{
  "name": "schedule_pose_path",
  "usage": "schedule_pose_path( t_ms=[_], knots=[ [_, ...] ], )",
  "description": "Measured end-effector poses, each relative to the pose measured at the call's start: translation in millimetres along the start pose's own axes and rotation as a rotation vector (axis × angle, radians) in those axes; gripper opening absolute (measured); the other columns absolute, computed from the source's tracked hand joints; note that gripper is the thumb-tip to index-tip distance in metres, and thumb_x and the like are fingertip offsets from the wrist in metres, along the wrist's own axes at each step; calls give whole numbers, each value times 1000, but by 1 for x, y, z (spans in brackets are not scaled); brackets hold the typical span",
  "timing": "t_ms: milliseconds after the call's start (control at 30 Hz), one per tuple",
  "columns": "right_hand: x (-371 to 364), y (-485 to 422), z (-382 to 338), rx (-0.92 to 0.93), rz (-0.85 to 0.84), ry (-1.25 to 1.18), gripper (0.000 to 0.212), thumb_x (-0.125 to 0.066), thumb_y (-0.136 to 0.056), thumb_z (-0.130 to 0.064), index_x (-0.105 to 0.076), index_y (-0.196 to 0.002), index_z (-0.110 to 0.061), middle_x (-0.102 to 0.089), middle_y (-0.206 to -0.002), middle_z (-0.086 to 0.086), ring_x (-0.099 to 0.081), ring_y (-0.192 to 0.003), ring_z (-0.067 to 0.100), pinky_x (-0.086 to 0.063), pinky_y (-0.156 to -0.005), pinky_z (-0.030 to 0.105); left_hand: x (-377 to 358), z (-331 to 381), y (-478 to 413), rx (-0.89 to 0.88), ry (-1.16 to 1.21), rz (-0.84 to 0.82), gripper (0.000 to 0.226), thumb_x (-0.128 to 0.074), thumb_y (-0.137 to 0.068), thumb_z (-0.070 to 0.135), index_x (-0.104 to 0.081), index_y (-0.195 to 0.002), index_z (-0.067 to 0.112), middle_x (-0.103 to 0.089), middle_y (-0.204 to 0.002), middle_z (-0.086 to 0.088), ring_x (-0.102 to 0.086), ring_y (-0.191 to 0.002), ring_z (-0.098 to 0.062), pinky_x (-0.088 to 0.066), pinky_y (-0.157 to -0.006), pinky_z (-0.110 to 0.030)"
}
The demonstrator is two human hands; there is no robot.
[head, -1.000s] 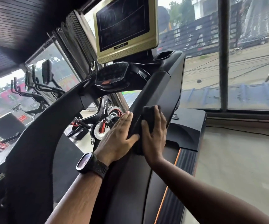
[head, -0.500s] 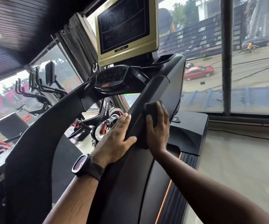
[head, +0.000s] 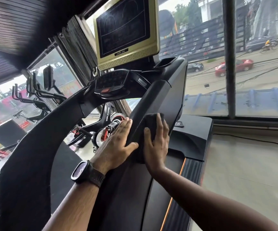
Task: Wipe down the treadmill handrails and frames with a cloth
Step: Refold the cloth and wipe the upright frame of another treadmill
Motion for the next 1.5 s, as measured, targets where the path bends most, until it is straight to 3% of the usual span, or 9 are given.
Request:
schedule_pose_path(
  t_ms=[100,267,467,600,767,933,1100,1267,1500],
  knots=[
    [-1,-20,-10,198,-17,94,57,-46,-96,-47,-35,-152,-44,-35,-160,-11,-37,-145,18,-33,-113,38,0,1,-2,7,7,-14,93,-41,-77,62,-7,-158,31,1,-164,19,6,-144,14,-10,-124,-34],
    [1,-22,18,-181,40,-38,57,-46,-99,-46,-28,-154,-48,-33,-159,-15,-40,-140,22,-33,-110,40,-1,0,-6,-6,-4,-11,93,-41,-77,61,-7,-158,30,0,-165,17,6,-144,13,-11,-125,-34],
    [0,-42,-1,121,1,82,56,-45,-96,-49,-34,-151,-47,-35,-159,-15,-39,-141,18,-35,-109,38,-1,3,-10,2,-3,-19,90,-46,-80,55,-7,-158,31,0,-164,18,6,-144,14,-8,-123,-30],
    [2,-46,23,-237,37,-58,59,-48,-98,-46,-27,-152,-53,-33,-159,-16,-41,-139,23,-37,-110,45,0,4,-14,-6,-23,-14,92,-43,-78,59,-7,-158,31,0,-164,18,6,-144,14,-9,-124,-31],
    [0,-57,-8,154,-27,66,58,-46,-94,-52,-32,-150,-51,-34,-159,-16,-39,-139,16,-36,-109,39,-1,5,-20,-3,-21,-24,93,-45,-79,59,-6,-158,31,3,-164,20,7,-144,14,-7,-124,-30],
    [4,-52,16,-158,59,-84,61,-41,-89,-56,-29,-149,-54,-37,-156,-18,-43,-137,17,-40,-109,51,-2,5,-27,-16,-19,-13,94,-42,-77,61,-7,-159,29,1,-165,18,6,-144,13,-10,-125,-34],
    [-2,-52,-9,259,-37,87,57,-49,-93,-47,-37,-149,-46,-36,-160,-13,-37,-143,20,-38,-111,44,-1,7,-30,-2,-2,-17,97,-42,-75,63,-7,-159,30,1,-164,18,7,-144,14,-7,-125,-32],
    [3,-67,17,-127,46,-40,62,-37,-90,-60,-28,-151,-52,-34,-158,-18,-42,-138,18,-40,-109,52,-3,6,-35,-7,-37,-23,96,-41,-75,62,-6,-159,29,2,-165,17,7,-144,13,-10,-125,-34],
    [3,-92,11,122,-12,73,57,-45,-94,-51,-34,-150,-46,-36,-159,-12,-41,-139,20,-39,-111,45,-4,9,-44,2,-34,-24,95,-43,-76,62,-6,-158,32,1,-164,19,5,-144,13,-10,-124,-33]
  ],
)
Point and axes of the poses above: each hand's wrist, its own y-axis away from the middle knuckle, its own x-axis out of the back of the hand, z = x × y, the point moved 7 cm from there along -y, towards the middle knuckle
